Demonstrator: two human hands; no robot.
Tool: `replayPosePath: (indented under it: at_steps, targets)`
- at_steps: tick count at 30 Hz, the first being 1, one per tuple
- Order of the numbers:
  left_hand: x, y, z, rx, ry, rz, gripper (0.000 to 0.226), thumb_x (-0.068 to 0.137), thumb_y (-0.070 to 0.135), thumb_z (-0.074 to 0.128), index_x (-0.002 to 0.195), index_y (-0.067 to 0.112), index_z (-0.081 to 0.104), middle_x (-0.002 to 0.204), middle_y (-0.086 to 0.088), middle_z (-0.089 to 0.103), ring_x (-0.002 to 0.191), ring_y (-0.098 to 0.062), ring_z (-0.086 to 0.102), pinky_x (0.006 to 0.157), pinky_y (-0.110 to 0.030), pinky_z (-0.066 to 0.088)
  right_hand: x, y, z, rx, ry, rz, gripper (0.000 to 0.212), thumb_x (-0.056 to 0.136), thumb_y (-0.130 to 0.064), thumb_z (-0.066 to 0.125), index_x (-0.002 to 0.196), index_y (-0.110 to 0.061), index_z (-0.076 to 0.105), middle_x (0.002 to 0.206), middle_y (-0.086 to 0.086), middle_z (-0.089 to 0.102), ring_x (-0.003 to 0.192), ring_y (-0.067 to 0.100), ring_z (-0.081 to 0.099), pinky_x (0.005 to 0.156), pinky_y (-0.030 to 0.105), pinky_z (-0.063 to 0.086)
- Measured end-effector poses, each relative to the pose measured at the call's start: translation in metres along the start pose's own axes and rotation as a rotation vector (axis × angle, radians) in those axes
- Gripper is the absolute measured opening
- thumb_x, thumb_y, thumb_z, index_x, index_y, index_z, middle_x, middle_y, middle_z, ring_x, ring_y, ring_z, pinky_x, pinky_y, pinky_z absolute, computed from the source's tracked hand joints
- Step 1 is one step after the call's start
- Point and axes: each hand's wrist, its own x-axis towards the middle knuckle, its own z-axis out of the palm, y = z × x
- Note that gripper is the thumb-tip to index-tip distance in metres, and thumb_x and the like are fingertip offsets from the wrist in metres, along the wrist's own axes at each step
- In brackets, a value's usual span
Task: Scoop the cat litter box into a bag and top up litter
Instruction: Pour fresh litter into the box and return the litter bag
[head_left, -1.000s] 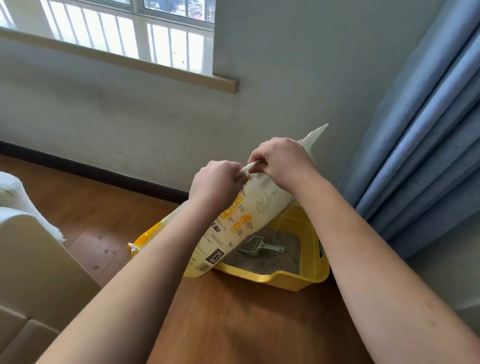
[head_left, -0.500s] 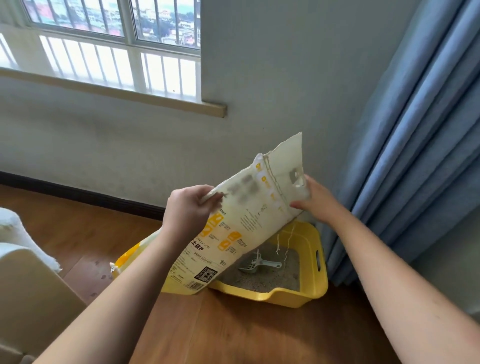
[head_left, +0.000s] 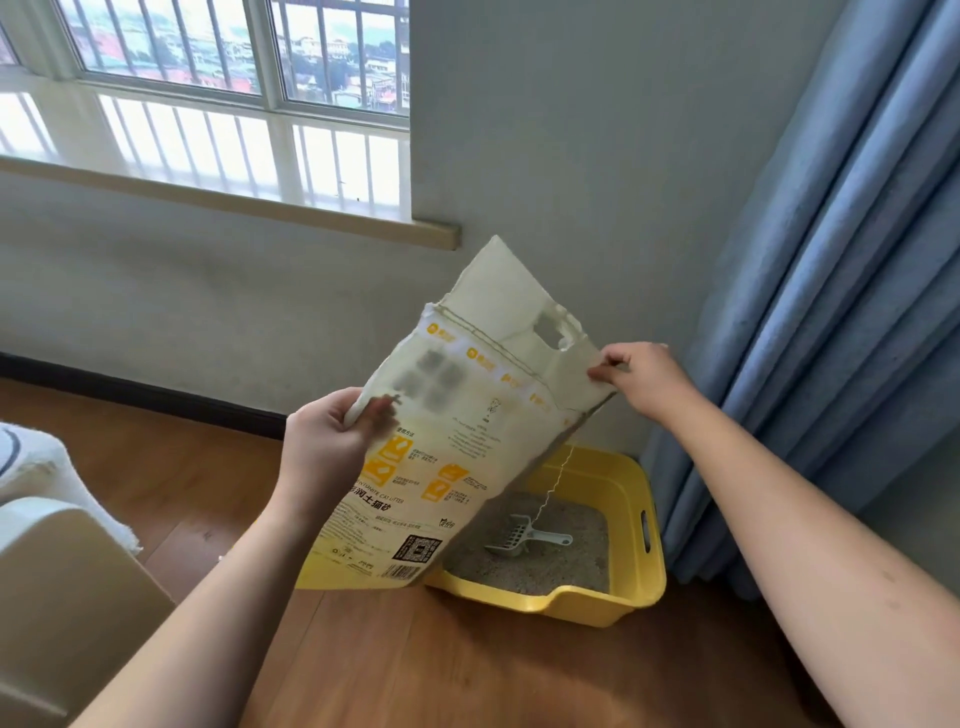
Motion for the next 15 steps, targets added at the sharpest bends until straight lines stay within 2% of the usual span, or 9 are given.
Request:
replayPosePath:
  at_steps: [3,7,12,15]
  targets:
    - [-0.001,-0.008,-0.002,-0.003,0.012,-0.008,0.023,0.092,0.039,0.067,0.08,0.02,0.072,0.071,-0.006,0.072,0.074,-0.036,0.066,0.067,-0.049,0.054,0.0,-0.012,-0.011,-0.042,0.015,-0.057,0.02,0.086,-0.033,0.067,0.072,-0.019,0.066,0.075,0.007,0.066,0.073,0.027,0.058,0.068,0.037,0.049]
    - [-0.002,-0.014,-0.006,-0.001,0.012,-0.003,0.036,0.089,0.052,0.062,0.08,0.017,0.069,0.073,-0.006,0.072,0.075,-0.035,0.067,0.07,-0.053,0.056,-0.007,-0.033,-0.026,-0.062,0.04,-0.114,0.019,0.084,-0.03,0.069,0.069,-0.021,0.066,0.067,0.0,0.063,0.067,0.02,0.054,0.065,0.033,0.045]
    - [-0.008,-0.015,-0.004,0.024,0.006,-0.023,0.021,0.092,0.033,0.067,0.078,0.019,0.073,0.072,0.005,0.074,0.07,-0.014,0.069,0.075,-0.044,0.056,-0.011,-0.047,-0.04,-0.073,0.084,-0.16,0.016,0.083,-0.032,0.071,0.072,-0.021,0.068,0.074,0.001,0.069,0.074,0.017,0.059,0.067,0.029,0.043]
    - [-0.011,-0.019,-0.003,0.02,-0.016,-0.066,0.015,0.09,0.027,0.07,0.078,0.019,0.074,0.072,0.006,0.074,0.071,-0.01,0.07,0.077,-0.041,0.056,-0.007,-0.048,-0.042,-0.116,0.065,-0.166,0.017,0.08,-0.035,0.073,0.071,-0.022,0.069,0.074,0.001,0.07,0.075,0.018,0.061,0.066,0.028,0.043]
